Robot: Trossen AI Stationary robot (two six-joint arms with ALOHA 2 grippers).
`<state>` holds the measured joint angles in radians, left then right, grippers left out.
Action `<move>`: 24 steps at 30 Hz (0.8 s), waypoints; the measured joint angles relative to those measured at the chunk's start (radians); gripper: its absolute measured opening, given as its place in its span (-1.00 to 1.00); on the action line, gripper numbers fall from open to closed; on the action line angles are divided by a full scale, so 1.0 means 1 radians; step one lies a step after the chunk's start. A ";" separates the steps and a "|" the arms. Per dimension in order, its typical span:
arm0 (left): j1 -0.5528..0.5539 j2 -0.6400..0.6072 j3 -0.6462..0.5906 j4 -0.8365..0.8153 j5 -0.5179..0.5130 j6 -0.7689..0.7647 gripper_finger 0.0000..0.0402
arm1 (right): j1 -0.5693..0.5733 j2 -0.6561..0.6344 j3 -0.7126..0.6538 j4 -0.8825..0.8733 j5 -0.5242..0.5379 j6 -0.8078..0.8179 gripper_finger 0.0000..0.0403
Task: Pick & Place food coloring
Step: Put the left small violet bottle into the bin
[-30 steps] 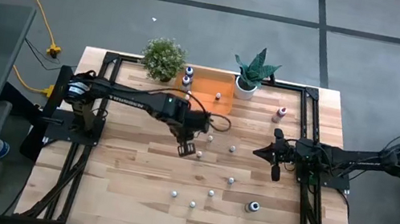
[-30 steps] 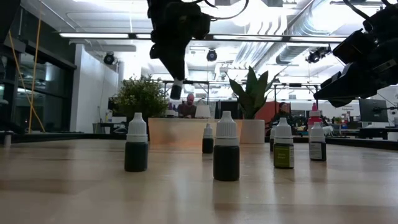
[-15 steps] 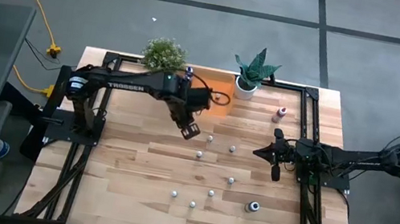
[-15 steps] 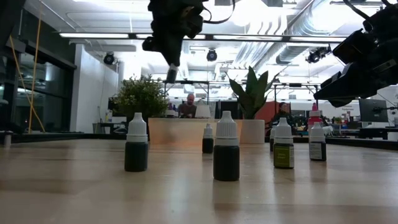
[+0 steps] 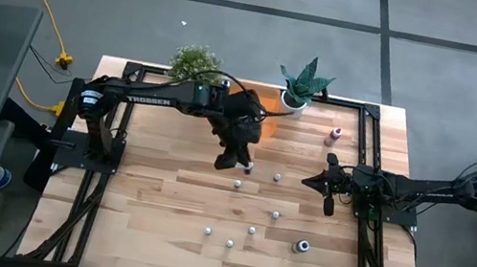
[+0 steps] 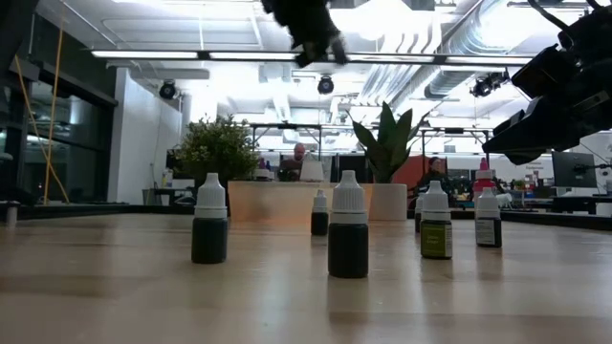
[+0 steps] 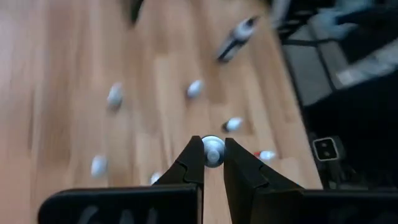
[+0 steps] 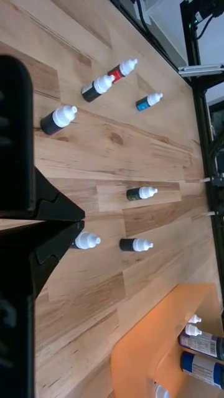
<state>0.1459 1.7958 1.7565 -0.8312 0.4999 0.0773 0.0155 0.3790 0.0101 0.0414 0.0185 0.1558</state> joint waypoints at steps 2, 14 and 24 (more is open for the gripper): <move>0.000 0.000 0.000 0.068 0.039 0.083 -0.91 | 0.000 0.000 0.000 0.000 0.000 0.000 -1.00; -0.002 0.009 0.000 0.247 -0.046 0.286 -0.91 | 0.000 0.000 0.000 0.000 0.000 0.000 -1.00; 0.052 0.010 -0.002 0.202 -0.704 0.024 -0.91 | 0.000 0.000 0.000 0.000 0.000 0.000 -1.00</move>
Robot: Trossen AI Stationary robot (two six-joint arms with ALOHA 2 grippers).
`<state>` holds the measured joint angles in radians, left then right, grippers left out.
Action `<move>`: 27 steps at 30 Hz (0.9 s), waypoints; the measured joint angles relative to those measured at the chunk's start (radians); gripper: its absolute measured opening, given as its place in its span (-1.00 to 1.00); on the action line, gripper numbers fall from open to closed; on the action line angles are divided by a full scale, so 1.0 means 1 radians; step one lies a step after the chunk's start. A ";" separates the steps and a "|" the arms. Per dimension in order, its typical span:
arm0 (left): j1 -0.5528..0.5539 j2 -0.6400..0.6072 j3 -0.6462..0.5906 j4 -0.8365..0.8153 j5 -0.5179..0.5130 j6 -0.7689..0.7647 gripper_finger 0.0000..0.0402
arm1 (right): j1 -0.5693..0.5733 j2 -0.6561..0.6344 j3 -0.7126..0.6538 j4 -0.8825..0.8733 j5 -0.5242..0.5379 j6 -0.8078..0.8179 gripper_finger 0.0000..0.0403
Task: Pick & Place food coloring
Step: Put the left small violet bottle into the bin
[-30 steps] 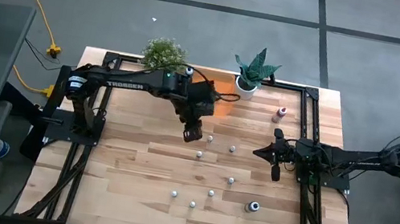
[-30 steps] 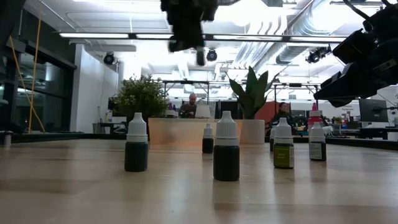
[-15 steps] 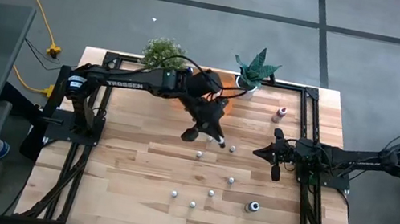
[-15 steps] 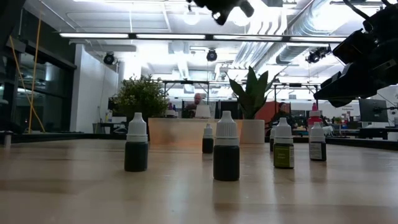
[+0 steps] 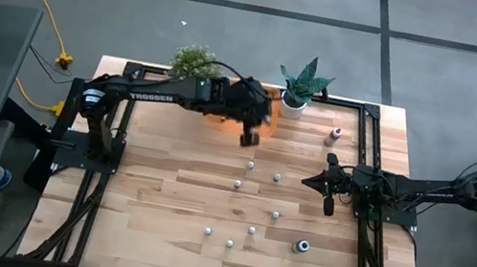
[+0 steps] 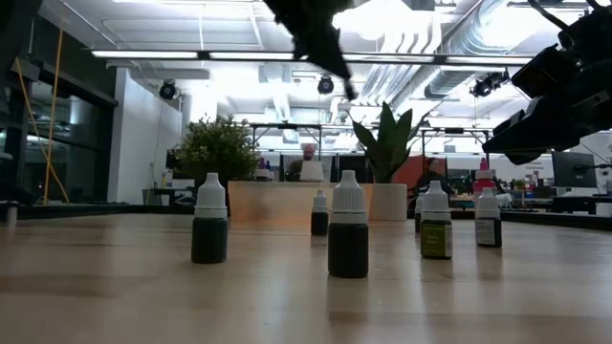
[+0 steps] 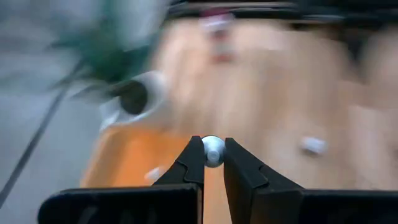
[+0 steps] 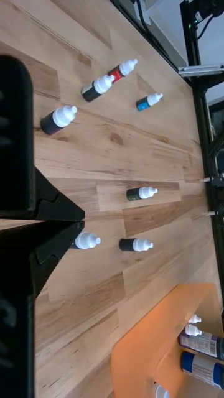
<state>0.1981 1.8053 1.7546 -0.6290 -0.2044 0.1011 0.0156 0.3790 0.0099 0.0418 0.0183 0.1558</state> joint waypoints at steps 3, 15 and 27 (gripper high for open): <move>0.036 -0.001 -0.022 -0.005 -0.151 -0.175 -0.91 | 0.000 0.000 0.000 0.000 0.000 0.000 -1.00; 0.216 0.087 -0.032 -0.100 -0.078 -0.373 -0.91 | 0.000 0.000 0.000 0.002 0.000 0.000 -1.00; 0.247 0.220 -0.032 -0.109 0.062 -0.078 -0.91 | 0.000 0.000 0.000 0.000 0.000 0.000 -1.00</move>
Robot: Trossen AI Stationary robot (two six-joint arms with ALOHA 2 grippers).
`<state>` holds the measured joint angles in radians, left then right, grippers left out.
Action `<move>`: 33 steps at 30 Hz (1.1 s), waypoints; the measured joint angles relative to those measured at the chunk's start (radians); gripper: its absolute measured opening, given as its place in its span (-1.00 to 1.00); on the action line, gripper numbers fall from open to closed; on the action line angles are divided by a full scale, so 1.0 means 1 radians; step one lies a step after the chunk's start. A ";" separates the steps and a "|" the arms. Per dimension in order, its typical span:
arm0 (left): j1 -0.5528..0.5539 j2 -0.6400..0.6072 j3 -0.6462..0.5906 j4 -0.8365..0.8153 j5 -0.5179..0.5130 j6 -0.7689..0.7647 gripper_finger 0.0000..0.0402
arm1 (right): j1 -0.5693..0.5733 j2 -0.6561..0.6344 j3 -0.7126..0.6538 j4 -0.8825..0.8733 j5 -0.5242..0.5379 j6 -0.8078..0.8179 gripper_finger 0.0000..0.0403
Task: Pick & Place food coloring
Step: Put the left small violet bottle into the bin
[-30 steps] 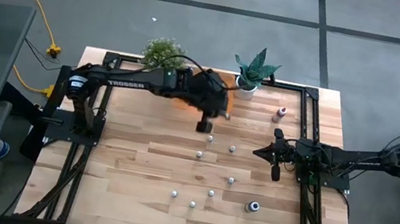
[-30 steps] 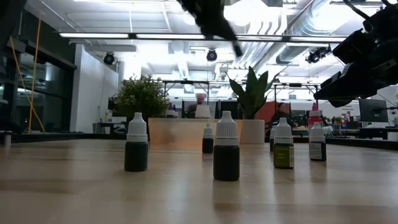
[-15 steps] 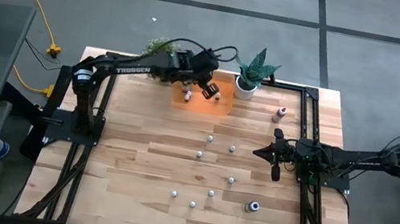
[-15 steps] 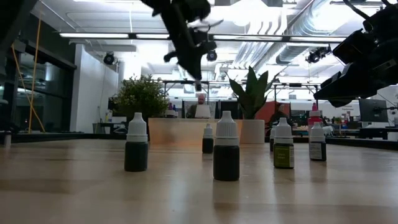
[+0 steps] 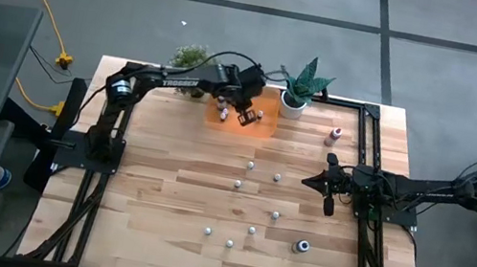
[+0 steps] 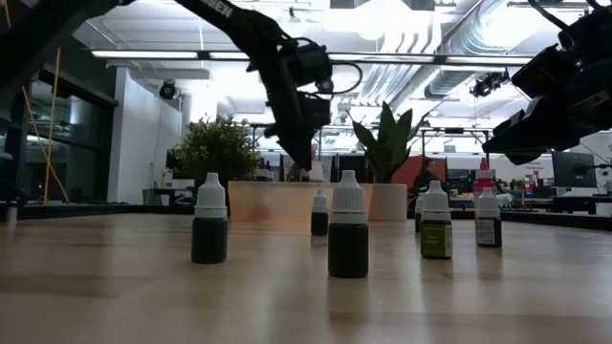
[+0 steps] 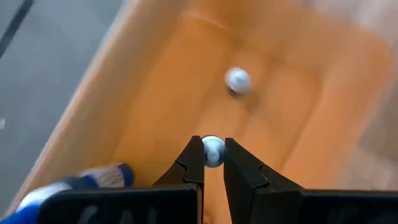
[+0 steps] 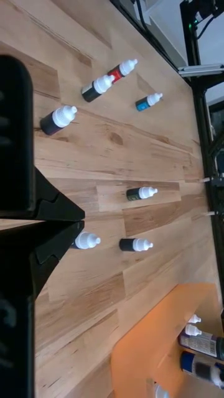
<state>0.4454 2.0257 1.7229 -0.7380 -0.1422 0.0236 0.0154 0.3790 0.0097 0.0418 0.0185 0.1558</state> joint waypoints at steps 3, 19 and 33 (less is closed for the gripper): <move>0.000 0.004 0.000 -0.010 0.052 0.166 -0.90 | 0.000 0.000 0.000 0.000 0.000 0.000 -1.00; 0.067 0.017 0.001 -0.012 0.084 0.579 -0.90 | 0.000 0.000 0.000 0.000 0.000 0.000 -1.00; 0.124 0.084 0.000 -0.001 0.137 0.629 -0.90 | 0.000 0.000 0.000 0.000 0.000 0.000 -1.00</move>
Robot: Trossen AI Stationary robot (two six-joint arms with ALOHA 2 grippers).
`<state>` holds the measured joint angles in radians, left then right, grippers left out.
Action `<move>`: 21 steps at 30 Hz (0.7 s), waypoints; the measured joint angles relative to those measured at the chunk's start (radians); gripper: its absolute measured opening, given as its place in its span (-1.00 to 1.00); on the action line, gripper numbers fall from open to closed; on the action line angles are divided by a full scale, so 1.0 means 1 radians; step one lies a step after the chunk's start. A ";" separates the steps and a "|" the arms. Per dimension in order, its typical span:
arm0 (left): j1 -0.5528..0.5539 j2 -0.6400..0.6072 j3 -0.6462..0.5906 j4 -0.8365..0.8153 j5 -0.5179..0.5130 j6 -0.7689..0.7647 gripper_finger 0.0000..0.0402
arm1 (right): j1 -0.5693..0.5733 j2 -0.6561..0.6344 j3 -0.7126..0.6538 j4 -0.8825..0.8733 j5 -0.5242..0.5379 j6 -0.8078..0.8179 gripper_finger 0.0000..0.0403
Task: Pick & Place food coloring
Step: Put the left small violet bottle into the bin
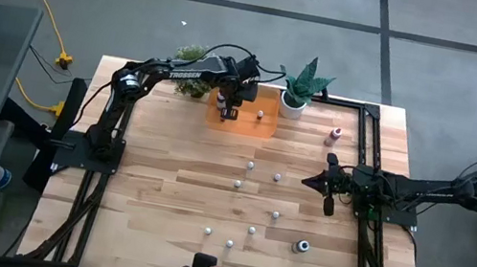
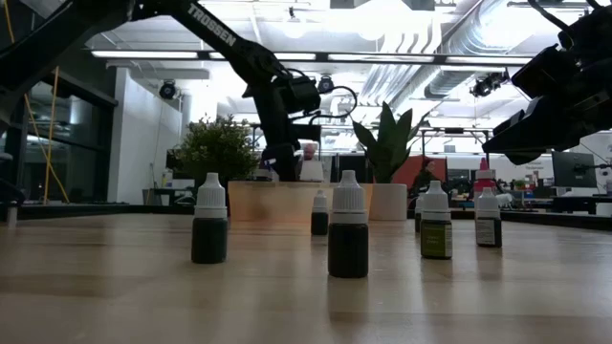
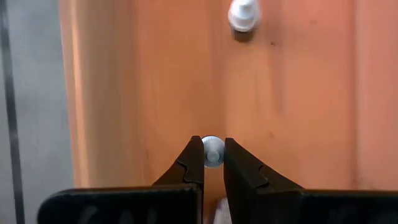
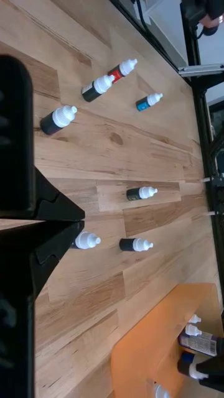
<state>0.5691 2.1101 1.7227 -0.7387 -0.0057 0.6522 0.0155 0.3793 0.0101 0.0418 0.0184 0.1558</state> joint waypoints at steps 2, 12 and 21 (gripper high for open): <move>0.001 0.006 0.000 0.005 0.004 -0.001 -0.90 | 0.000 0.000 0.000 0.000 0.000 0.000 -1.00; 0.007 0.014 0.001 0.037 0.019 0.009 -0.90 | 0.000 0.000 0.000 0.000 0.000 0.000 -1.00; 0.007 0.038 0.001 0.041 0.015 0.006 -0.90 | 0.000 0.000 0.000 0.000 0.000 0.000 -1.00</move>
<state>0.5759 2.1483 1.7241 -0.6976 0.0095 0.6586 0.0158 0.3794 0.0101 0.0418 0.0185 0.1558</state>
